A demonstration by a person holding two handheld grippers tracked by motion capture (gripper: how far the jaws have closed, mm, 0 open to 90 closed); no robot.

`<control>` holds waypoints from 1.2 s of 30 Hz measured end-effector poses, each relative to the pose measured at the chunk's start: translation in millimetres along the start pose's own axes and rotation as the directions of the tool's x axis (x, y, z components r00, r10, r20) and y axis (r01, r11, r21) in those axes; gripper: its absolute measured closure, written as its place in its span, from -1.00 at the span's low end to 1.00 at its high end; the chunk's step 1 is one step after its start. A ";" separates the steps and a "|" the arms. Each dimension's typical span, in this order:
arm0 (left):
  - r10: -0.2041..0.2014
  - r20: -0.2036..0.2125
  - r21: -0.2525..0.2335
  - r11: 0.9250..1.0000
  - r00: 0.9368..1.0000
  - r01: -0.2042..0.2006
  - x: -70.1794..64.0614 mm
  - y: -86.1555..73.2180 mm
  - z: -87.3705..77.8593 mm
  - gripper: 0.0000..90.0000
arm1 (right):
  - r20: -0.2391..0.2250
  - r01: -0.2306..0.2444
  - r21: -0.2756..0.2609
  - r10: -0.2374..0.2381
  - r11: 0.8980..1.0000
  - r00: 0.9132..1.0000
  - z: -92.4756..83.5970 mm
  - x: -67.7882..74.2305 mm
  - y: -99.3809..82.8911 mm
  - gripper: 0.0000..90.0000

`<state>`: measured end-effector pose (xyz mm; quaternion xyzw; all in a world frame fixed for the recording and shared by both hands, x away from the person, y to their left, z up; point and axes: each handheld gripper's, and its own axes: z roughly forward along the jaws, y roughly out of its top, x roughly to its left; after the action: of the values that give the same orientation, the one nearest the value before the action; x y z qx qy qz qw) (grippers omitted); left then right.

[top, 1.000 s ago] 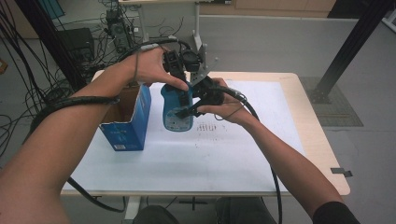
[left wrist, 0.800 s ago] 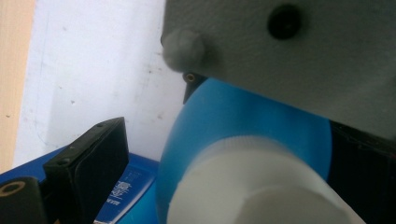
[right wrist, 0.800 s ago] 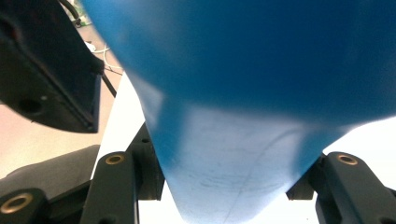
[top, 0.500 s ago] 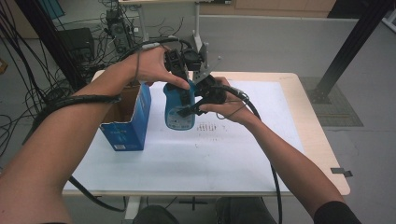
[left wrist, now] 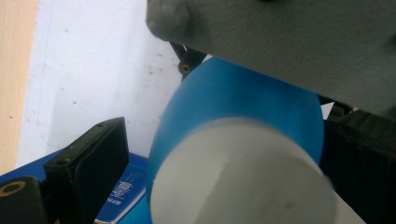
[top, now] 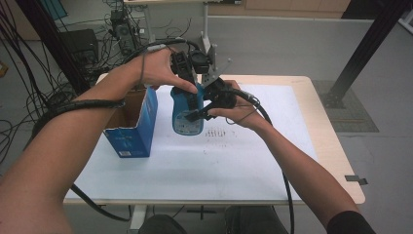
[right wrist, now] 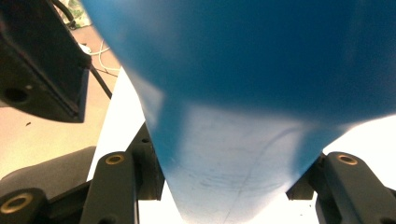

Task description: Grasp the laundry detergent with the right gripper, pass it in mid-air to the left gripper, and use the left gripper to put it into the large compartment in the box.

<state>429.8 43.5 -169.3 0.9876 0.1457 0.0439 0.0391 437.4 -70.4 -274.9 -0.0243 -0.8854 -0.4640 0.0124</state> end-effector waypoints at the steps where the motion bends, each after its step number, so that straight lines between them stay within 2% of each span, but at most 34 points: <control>1: -0.001 0.000 0.002 1.000 1.000 0.001 0.0 -0.1 -0.3 -0.88 | 0.001 0.001 0.001 -0.001 1.000 1.000 -0.1 0.1 0.1 -0.01; 7: -0.005 0.006 0.000 1.000 1.000 0.005 -0.2 -1.0 -1.3 -0.88 | 0.011 -0.013 0.014 0.013 1.000 1.000 -0.8 2.0 0.0 -0.01; 14: -0.009 0.002 0.000 1.000 1.000 0.009 -0.4 -1.4 -1.4 -0.88 | 0.009 0.011 -0.002 -0.011 1.000 1.000 -0.1 1.1 0.6 -0.01; 16: -0.004 0.000 0.003 1.000 1.000 0.004 -0.1 -2.0 -1.0 -0.88 | 0.012 -0.012 0.010 0.012 1.000 1.000 -1.4 2.6 0.4 -0.01; 28: -0.002 0.005 0.001 1.000 1.000 0.002 0.0 -1.7 -0.4 -0.88 | 0.012 0.001 0.003 -0.001 1.000 1.000 -0.2 1.6 0.7 -0.01; 31: -0.003 0.006 0.004 1.000 1.000 0.003 0.1 -1.9 -1.5 -0.88 | 0.013 -0.013 0.010 0.013 1.000 1.000 -0.7 2.4 0.8 -0.01; 36: -0.003 0.007 0.002 1.000 1.000 0.003 0.0 -2.5 -1.9 -0.88 | 0.015 -0.009 0.007 0.009 1.000 1.000 -0.7 2.1 0.9 -0.01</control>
<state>428.9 46.0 -167.7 0.9876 0.1471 0.0403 0.0385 435.3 -70.4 -273.6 -0.0316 -0.8870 -0.4606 0.0078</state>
